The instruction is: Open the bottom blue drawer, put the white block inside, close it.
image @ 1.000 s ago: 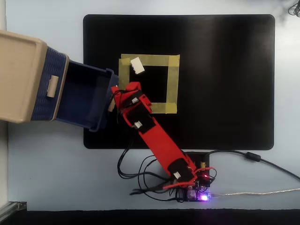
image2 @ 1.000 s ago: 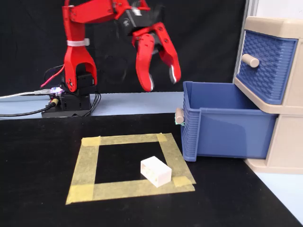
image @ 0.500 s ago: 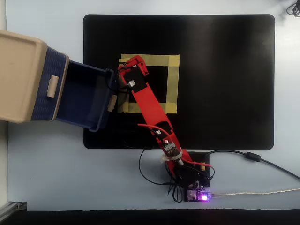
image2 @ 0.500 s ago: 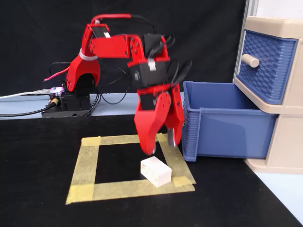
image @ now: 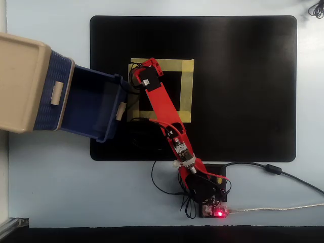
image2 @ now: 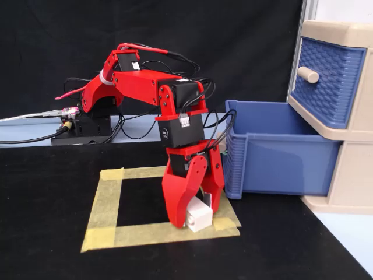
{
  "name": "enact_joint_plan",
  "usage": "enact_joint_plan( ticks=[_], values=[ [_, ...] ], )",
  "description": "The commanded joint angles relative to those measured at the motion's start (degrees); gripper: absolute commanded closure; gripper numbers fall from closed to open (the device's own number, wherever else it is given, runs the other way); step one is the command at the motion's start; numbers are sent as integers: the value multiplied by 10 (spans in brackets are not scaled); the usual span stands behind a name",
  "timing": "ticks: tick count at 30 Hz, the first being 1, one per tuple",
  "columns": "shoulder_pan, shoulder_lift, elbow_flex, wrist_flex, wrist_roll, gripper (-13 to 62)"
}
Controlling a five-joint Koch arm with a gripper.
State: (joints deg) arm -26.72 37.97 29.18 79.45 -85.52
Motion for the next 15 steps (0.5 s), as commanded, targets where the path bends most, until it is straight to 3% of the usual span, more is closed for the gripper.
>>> enact_joint_plan(
  ticks=[1, 3, 5, 6, 9, 15],
  values=[
    [-3, 2, 4, 2, -10, 185],
    [1, 8, 4, 4, -12, 291],
    [15, 32, 3, 4, -22, 529],
    [20, 49, 3, 4, -30, 582],
    [37, 103, 2, 16, -30, 574],
    [33, 343, -4, 125, -114, 574]
  ],
)
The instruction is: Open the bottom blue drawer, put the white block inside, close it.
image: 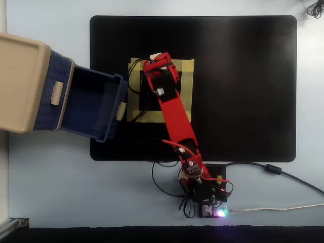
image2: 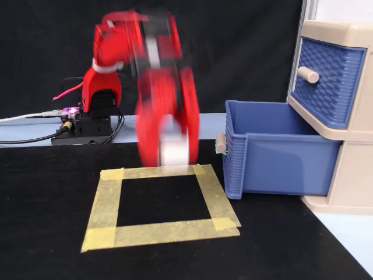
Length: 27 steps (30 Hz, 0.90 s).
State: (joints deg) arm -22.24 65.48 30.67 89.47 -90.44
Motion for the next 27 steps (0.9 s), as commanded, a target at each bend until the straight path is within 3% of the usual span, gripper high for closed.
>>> enact_joint_plan(
  ticks=[1, 8, 16, 22, 27],
  values=[
    [-18, 94, -19, 33, -127, 574],
    [-287, 84, -14, 38, -555, 572],
    [-341, 21, -18, 33, -621, 567],
    [-338, -60, -59, -100, -624, 182],
    [-331, -39, -81, -110, -619, 156]
  ],
)
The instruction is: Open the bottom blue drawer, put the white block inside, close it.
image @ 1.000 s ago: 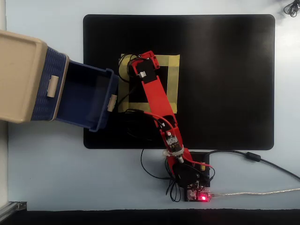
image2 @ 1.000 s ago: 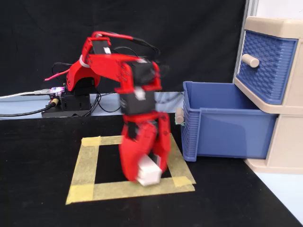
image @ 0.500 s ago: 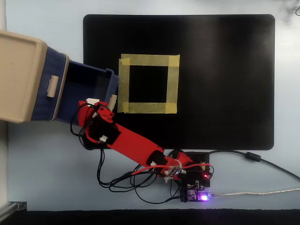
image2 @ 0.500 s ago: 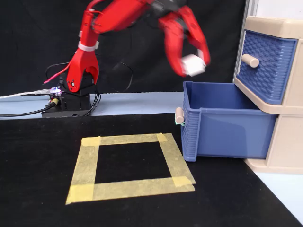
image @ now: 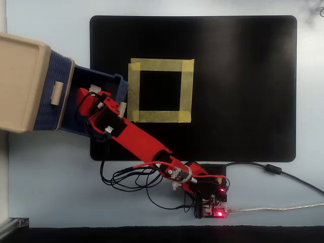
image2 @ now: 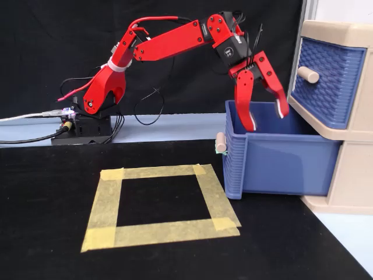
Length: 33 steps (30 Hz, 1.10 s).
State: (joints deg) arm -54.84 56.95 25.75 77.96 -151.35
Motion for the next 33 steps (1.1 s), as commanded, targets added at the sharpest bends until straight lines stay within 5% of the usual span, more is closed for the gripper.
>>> enact_joint_plan(
  ticks=[1, 7, 13, 24, 33],
  values=[
    [-4, 78, -30, 31, -10, 156],
    [20, 236, -13, 361, 77, 157],
    [69, 233, 167, 348, 163, 157],
    [-51, -18, 57, 37, -11, 155],
    [-92, -124, -93, -9, -122, 154]
  ],
)
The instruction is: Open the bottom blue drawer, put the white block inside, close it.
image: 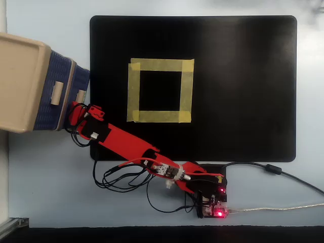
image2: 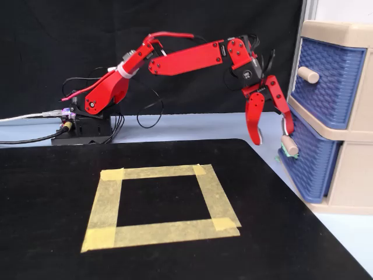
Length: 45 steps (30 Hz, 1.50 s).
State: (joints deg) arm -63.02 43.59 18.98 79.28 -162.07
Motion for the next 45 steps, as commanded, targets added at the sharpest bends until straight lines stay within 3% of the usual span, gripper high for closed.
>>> enact_joint_plan(
  ticks=[1, 5, 8, 12, 16, 21, 27, 30, 35, 45],
  values=[
    [-12, 4, -34, -19, -15, 154],
    [-4, 11, -33, 21, -15, 150],
    [43, 91, -35, 192, -4, 153],
    [171, 223, -5, 381, 154, 155],
    [299, 352, 210, 379, 406, 157],
    [443, 527, 613, 265, 628, 157],
    [477, 807, 1048, 67, 715, 155],
    [477, 911, 1157, 61, 715, 154],
    [477, 911, 1214, 170, 716, 150],
    [495, 911, 1218, 164, 713, 155]
  ],
)
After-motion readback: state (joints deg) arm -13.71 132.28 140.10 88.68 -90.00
